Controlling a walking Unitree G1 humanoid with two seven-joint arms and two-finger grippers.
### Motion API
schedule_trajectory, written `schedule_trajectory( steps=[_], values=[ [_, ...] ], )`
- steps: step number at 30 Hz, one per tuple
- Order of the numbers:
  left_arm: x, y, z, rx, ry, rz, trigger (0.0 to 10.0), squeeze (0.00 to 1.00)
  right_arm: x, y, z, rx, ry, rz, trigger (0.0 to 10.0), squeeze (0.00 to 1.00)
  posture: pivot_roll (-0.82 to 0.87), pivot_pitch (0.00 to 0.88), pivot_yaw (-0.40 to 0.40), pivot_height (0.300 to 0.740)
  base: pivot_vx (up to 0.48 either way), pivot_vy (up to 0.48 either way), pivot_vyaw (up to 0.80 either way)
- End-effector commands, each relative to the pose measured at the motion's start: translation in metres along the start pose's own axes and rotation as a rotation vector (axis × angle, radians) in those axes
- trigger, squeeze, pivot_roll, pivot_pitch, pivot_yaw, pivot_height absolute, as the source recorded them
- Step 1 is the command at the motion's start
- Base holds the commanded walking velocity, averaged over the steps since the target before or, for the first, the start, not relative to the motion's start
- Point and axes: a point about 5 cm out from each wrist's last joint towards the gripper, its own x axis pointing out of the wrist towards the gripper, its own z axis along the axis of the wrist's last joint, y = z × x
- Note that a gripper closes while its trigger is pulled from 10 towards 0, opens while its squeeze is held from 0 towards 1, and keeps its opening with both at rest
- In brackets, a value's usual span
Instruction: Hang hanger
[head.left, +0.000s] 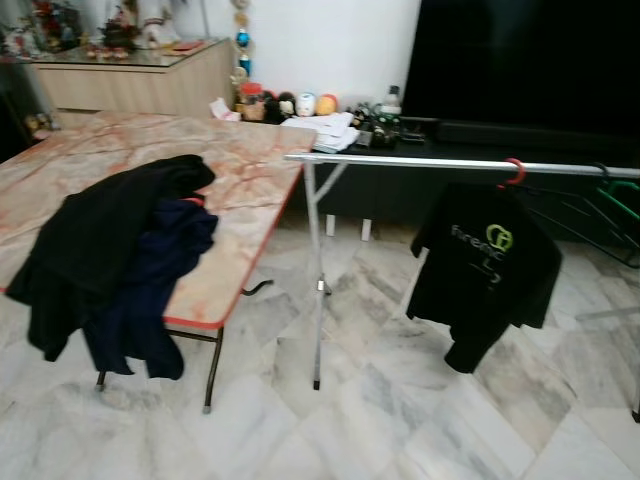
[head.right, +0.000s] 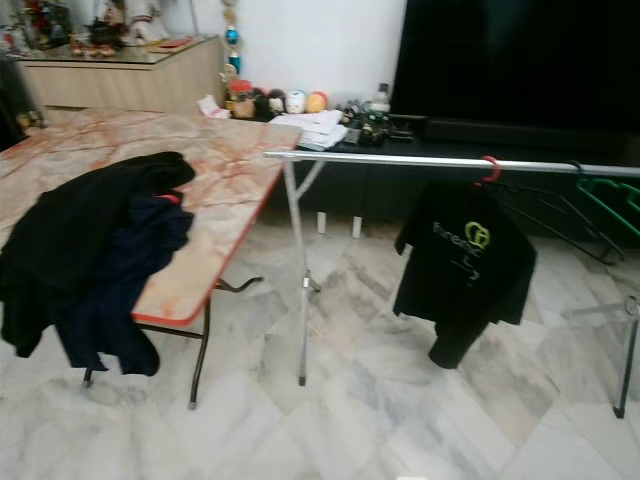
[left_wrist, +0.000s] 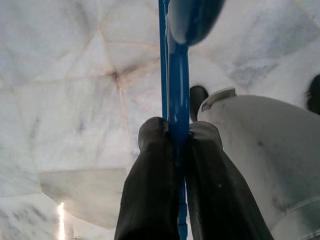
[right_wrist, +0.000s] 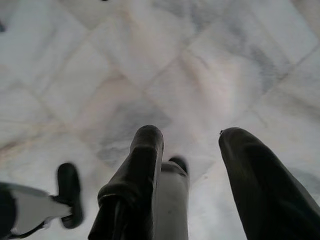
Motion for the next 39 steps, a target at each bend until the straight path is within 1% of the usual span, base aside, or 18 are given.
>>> schedule_trajectory(
  steps=[1,13,18,22,24,27,32,39],
  values=[
    [0.0,-0.005,-0.004,0.013,0.011,-0.016,10.0,0.0,0.0,-0.004,0.0,0.0,0.0,-0.016,10.0,0.0,-0.09,0.0,0.078,0.74,0.0,-0.48,0.0],
    [0.0,-0.006,-0.004,0.015,0.01,-0.017,10.0,0.0,-0.001,-0.007,-0.004,-0.001,0.021,-0.025,10.0,0.0,-0.08,0.0,0.077,0.74,0.0,-0.48,0.0],
    [0.0,-0.006,-0.003,0.005,0.008,-0.01,10.0,0.0,-0.001,-0.011,-0.005,-0.008,0.029,-0.027,10.0,0.0,-0.07,0.0,0.061,0.74,0.0,0.0,0.0],
    [0.0,-0.005,-0.002,-0.046,-0.001,-0.003,10.0,0.0,-0.002,-0.019,-0.008,-0.006,0.044,-0.036,10.0,0.0,-0.06,0.0,0.057,0.74,0.0,0.0,0.0],
    [0.001,-0.005,-0.001,-0.026,0.001,-0.003,10.0,0.0,-0.002,-0.02,-0.009,-0.006,0.045,-0.037,10.0,0.0,-0.06,0.0,0.056,0.74,0.0,0.0,0.0],
    [0.001,-0.005,0.0,-0.044,-0.003,-0.01,10.0,0.0,-0.002,-0.02,-0.009,-0.002,0.045,-0.037,10.0,0.0,-0.06,0.0,0.056,0.74,0.0,0.0,0.0],
    [0.001,-0.005,0.001,-0.054,-0.008,-0.013,10.0,0.0,-0.002,-0.02,-0.009,0.002,0.049,-0.036,10.0,0.0,-0.06,0.0,0.05,0.74,0.338,0.0,0.0],
    [0.001,-0.005,0.002,-0.047,-0.005,-0.013,10.0,0.0,-0.002,-0.018,-0.009,0.0,0.053,-0.032,10.0,0.0,-0.06,0.0,0.051,0.74,0.396,0.0,0.0]
  ],
)
